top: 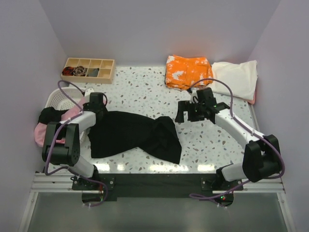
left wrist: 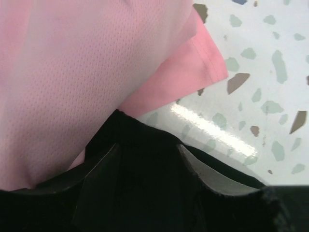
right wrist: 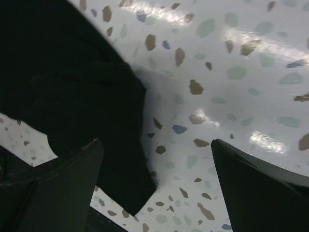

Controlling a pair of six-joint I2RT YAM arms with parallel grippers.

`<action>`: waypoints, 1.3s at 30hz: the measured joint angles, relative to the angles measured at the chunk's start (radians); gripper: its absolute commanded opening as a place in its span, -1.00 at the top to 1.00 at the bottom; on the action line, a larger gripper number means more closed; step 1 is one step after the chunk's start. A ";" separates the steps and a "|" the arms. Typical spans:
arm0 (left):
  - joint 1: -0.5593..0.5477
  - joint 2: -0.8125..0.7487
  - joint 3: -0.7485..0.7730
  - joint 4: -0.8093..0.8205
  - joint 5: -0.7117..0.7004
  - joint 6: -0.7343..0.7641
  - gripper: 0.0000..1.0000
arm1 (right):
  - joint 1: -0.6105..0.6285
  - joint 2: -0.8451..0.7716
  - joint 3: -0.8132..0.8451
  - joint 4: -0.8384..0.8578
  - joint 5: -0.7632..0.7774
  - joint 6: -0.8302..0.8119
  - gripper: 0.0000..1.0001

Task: Fold and stack the t-shirts
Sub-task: Flatten out the tshirt

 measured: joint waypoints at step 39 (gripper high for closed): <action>-0.143 -0.119 -0.081 0.112 0.260 -0.042 -0.06 | 0.404 -0.225 0.005 -0.516 1.112 0.454 -0.82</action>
